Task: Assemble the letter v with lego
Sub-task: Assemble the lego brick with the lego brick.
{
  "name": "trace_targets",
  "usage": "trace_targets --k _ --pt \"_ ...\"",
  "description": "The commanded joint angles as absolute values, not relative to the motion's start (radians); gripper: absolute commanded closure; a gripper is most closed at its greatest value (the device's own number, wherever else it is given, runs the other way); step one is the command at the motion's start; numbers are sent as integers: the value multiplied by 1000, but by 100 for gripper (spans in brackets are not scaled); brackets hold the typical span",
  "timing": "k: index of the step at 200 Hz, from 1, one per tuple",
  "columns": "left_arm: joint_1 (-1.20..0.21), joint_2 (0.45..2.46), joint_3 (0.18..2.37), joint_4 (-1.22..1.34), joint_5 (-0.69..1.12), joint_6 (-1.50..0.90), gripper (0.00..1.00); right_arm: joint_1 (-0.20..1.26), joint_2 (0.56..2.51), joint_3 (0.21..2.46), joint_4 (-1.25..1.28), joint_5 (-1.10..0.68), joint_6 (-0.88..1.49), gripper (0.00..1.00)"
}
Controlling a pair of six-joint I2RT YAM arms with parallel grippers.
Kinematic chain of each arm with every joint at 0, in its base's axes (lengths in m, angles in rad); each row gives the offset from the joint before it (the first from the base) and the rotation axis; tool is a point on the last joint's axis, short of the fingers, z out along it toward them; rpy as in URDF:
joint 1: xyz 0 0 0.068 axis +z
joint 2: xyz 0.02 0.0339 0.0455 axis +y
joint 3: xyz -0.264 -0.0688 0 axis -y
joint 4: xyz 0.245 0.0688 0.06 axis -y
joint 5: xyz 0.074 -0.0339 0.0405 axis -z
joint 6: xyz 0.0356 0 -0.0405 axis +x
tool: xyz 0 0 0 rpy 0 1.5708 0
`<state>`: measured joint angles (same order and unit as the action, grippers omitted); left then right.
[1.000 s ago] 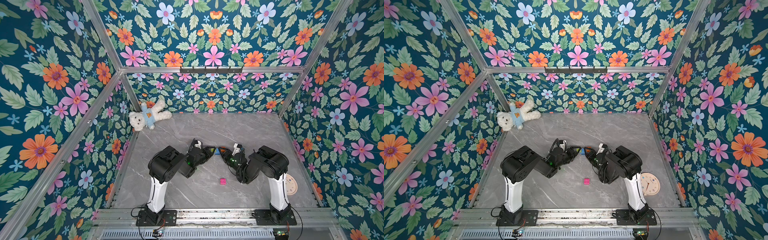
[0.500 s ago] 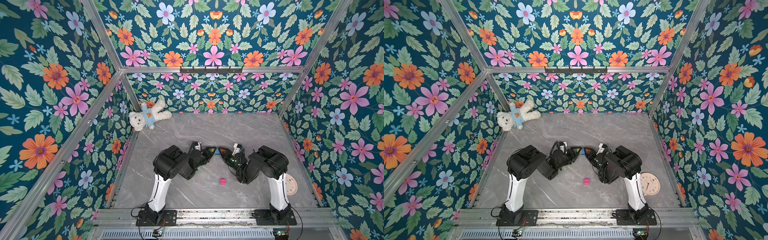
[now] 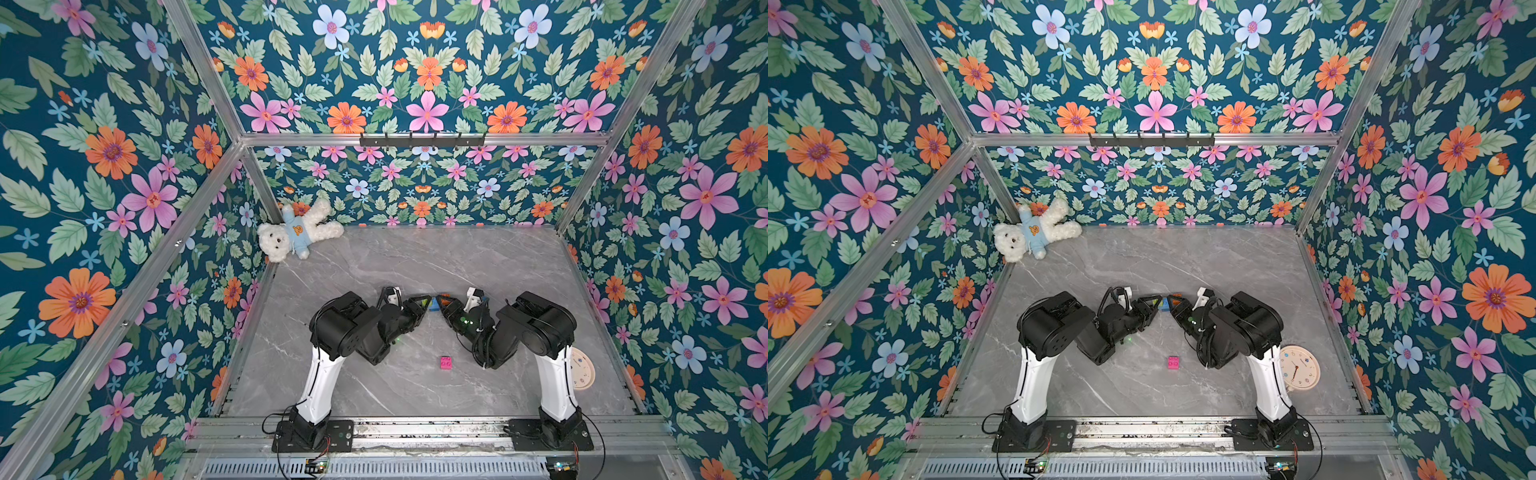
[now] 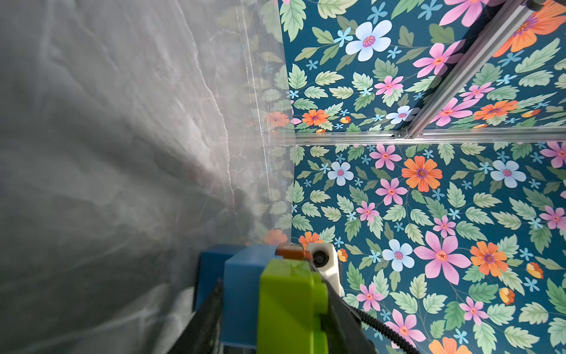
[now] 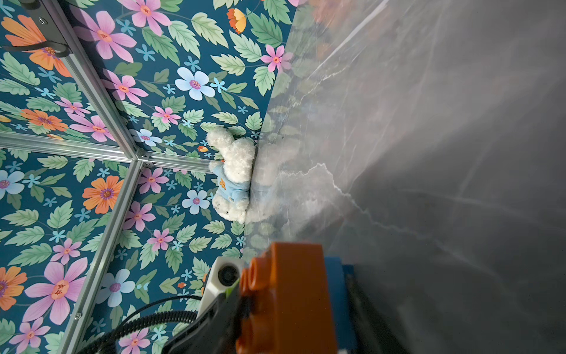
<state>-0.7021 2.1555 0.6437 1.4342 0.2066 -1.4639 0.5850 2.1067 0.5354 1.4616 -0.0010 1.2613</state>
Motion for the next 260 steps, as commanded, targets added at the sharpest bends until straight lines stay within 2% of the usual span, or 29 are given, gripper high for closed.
trace_targets --k 1,89,103,179,196,230,255,260 --pt "-707 2167 643 1280 207 -1474 63 584 2119 531 1324 10 1266 85" --pt "-710 2176 655 1245 202 -1462 89 586 2120 531 1328 10 1269 86" --pt "-710 2174 658 1233 201 -1457 100 585 2119 531 1327 9 1269 86" --pt "-710 2162 667 1180 205 -1435 100 588 2105 526 1316 15 1261 86" --pt "-710 2151 667 1180 206 -1423 85 590 2096 525 1307 18 1258 86" --pt "-698 2085 648 1148 195 -1373 34 590 2070 514 1263 26 1274 86" --pt "-660 2023 600 1171 196 -1355 2 592 1996 505 1155 44 1282 85" --pt "-652 2011 592 1175 199 -1350 1 592 1977 507 1121 47 1278 85"
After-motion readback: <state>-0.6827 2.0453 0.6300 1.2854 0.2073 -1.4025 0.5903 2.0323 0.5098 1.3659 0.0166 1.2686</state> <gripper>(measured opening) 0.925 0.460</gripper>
